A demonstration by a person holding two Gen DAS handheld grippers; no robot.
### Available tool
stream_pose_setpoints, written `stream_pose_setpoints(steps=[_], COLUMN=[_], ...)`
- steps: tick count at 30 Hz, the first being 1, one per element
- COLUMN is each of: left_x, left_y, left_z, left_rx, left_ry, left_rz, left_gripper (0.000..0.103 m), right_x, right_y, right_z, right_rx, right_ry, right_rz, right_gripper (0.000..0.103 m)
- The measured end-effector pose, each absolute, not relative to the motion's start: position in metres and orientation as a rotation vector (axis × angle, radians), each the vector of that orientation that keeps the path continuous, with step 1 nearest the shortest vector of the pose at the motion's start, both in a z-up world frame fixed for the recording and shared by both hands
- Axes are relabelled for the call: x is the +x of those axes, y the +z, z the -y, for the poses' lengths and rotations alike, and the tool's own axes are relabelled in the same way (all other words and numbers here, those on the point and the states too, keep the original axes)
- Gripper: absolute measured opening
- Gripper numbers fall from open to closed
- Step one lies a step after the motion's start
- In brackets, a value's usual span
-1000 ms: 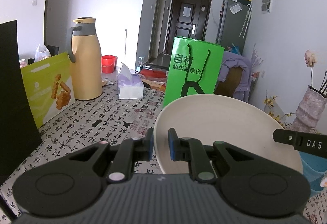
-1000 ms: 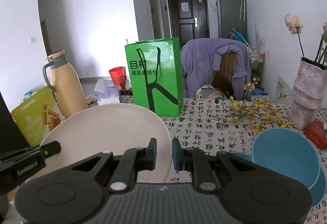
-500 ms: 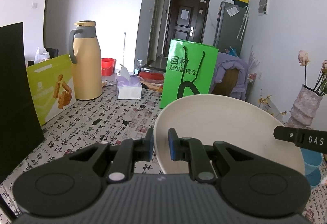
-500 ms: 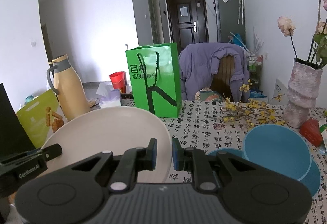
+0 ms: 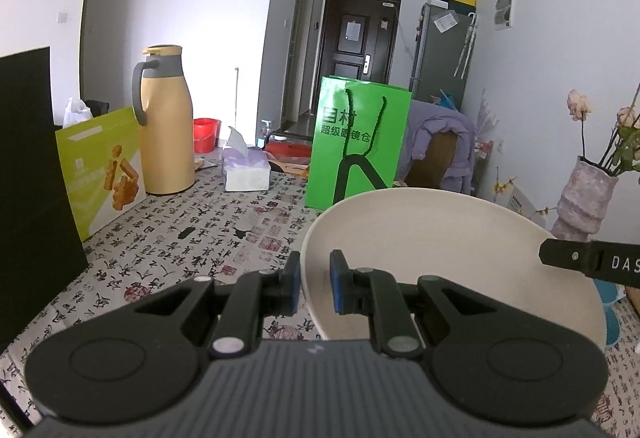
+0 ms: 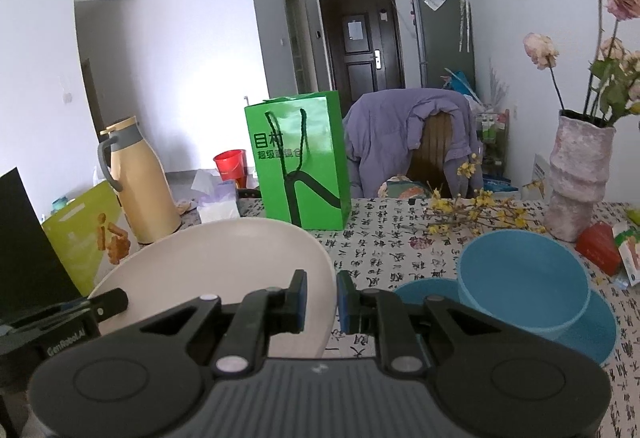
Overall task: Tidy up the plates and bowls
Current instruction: 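Carry the held cream plate with both grippers toward the blue bowls, then bring the held cream plate beside the stacked blue bowls with both grippers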
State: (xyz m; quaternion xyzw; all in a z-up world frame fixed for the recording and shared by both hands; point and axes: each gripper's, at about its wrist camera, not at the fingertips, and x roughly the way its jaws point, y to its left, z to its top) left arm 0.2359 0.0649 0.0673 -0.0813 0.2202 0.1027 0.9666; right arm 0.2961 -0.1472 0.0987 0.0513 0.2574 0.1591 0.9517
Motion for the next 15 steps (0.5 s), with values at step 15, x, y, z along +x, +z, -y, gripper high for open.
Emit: stream_pose_setpoints(steps=[15], left_x=[0.212], left_y=[0.061], left_z=[-0.050], left_rx=[-0.171], left_ry=[0.178], left_rz=[-0.438], left_gripper=[0.015], right_x=[0.262], right_y=[0.096], right_z=[0.163], right_rx=[0.110], right_ry=[0.288], right_rz=[-0.494], right_gripper=[0.015])
